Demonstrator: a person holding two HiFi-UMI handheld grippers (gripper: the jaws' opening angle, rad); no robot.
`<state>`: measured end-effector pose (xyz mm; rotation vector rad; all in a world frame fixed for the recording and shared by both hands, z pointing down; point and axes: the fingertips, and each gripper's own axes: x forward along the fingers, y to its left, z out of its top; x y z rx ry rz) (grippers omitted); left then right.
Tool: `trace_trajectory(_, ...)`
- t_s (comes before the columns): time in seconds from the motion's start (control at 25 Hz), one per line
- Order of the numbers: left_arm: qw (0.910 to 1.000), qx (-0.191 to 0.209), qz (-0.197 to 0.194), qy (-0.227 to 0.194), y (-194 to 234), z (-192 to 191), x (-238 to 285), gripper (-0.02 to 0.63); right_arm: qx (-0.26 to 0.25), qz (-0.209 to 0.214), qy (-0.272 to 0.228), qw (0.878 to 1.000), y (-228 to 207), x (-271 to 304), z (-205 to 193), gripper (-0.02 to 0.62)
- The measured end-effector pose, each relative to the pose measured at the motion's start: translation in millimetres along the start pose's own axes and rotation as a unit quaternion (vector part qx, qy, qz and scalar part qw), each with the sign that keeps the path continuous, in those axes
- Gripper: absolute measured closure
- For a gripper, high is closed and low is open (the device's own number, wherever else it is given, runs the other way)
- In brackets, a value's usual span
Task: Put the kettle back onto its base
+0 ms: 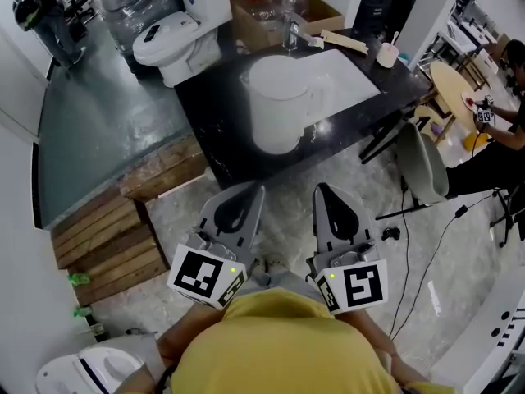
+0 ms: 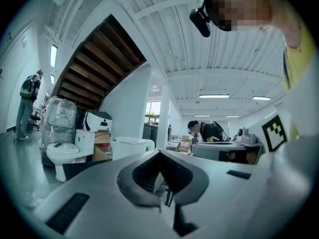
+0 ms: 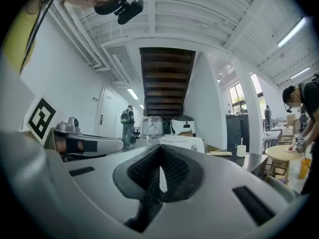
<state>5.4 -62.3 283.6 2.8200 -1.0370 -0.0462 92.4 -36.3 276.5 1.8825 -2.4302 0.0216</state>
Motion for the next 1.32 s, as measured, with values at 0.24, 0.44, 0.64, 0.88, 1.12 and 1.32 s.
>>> trace_trajectory(0.24, 0.9998, 0.0, -0.016, 0.008, -9, -7, -10, 0.6, 0.001, 0.018, 0.013, 1.0, 26, -4, -6, 0.578)
trace_trajectory(0.44, 0.9995, -0.002, -0.029, 0.008, -12, -11, -15, 0.6, 0.0, 0.014, 0.014, 1.0, 33, -6, -7, 0.578)
trace_trajectory(0.64, 0.9991, -0.004, -0.043, 0.003, -12, -13, -22, 0.6, -0.004, 0.005, 0.013, 1.0, 43, -7, -9, 0.578)
trace_trajectory(0.88, 0.9985, -0.006, -0.055, 0.0, -8, -25, -35, 0.6, -0.004, -0.009, 0.007, 1.0, 56, -11, -20, 0.578)
trace_trajectory(1.12, 0.9979, -0.007, -0.064, 0.001, -8, -30, -44, 0.6, 0.0, -0.017, 0.009, 1.0, 67, -15, -25, 0.578)
trace_trajectory(1.32, 0.9975, -0.008, -0.07, 0.002, -11, -31, -54, 0.6, -0.001, -0.024, 0.007, 1.0, 74, -19, -24, 0.579)
